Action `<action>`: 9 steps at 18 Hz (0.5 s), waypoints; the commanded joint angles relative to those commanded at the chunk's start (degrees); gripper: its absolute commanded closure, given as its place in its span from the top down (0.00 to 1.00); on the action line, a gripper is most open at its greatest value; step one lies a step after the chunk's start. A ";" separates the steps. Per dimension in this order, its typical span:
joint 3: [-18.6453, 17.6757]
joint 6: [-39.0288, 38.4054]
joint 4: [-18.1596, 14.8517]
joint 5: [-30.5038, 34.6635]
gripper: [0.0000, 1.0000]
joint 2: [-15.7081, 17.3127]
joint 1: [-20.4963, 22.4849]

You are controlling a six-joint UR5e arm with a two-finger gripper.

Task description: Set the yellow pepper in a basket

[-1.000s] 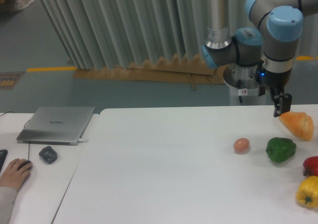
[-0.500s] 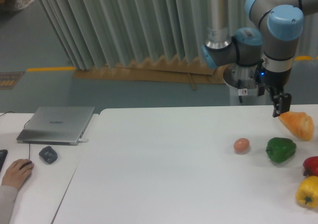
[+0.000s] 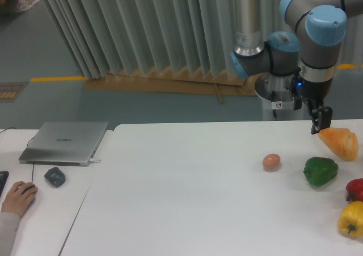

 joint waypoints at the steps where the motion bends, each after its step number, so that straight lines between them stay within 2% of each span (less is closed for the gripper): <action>1: -0.09 0.09 0.09 0.09 1.00 -0.09 -0.09; 9: -0.53 0.00 0.01 0.26 1.00 -0.09 -0.09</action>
